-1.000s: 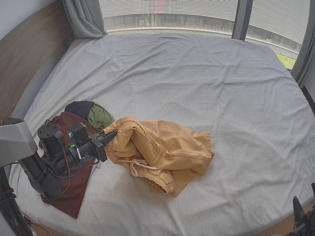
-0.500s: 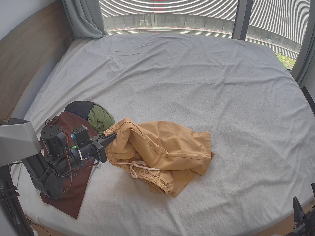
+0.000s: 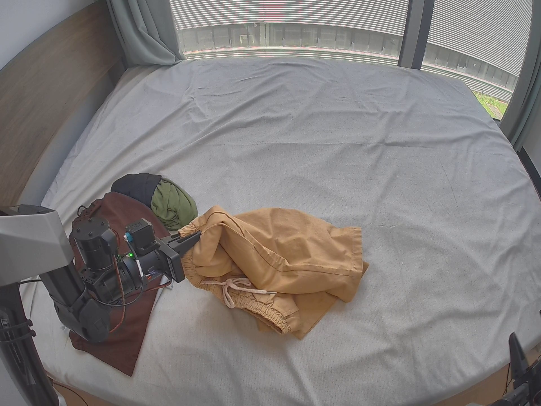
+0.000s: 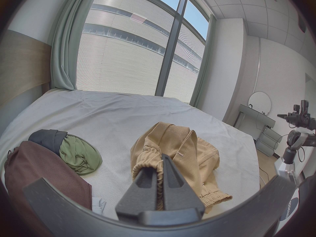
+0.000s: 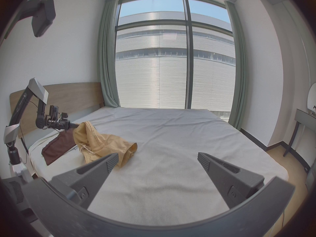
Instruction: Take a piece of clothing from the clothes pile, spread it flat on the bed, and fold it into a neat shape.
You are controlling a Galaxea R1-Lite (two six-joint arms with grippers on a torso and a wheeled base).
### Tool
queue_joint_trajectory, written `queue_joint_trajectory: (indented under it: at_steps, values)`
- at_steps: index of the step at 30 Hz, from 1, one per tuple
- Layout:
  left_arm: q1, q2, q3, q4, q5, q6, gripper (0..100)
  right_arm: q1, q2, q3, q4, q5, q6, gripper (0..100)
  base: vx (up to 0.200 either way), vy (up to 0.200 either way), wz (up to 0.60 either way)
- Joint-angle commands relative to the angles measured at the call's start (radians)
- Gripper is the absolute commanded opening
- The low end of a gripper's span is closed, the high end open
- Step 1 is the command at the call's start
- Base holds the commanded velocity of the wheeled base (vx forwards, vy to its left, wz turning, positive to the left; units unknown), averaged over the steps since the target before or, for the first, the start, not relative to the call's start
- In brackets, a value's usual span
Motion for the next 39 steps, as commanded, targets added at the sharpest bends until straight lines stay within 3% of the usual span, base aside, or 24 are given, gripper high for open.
queue_joint_trajectory:
  at_steps: [1,6,16,21,30,39]
  values:
    - [-0.001,0.009,0.001,-0.001,0.0,-0.002,0,-0.028,0.111,-0.184,-0.083,0.011,0.002,100,0.0,0.0,0.0]
    - [-0.001,0.009,0.004,-0.001,0.0,0.0,0,-0.006,0.188,-0.255,-0.083,0.01,0.018,100,0.0,0.0,0.0]
    - [-0.001,0.005,0.003,-0.001,0.0,0.0,0,0.086,0.387,-0.192,-0.083,0.109,0.158,100,0.0,0.0,0.0]
    - [-0.002,0.005,0.006,-0.001,0.0,0.0,0,0.132,0.467,-0.178,-0.083,0.197,0.227,100,0.0,0.0,0.0]
    - [-0.008,0.003,0.003,-0.001,0.0,0.0,0,0.14,0.574,-0.181,-0.095,0.37,0.376,100,0.0,0.0,0.0]
    - [-0.001,0.003,-0.002,-0.001,0.0,-0.002,0,0.178,0.739,-0.232,-0.104,0.468,0.376,100,0.0,0.0,0.0]
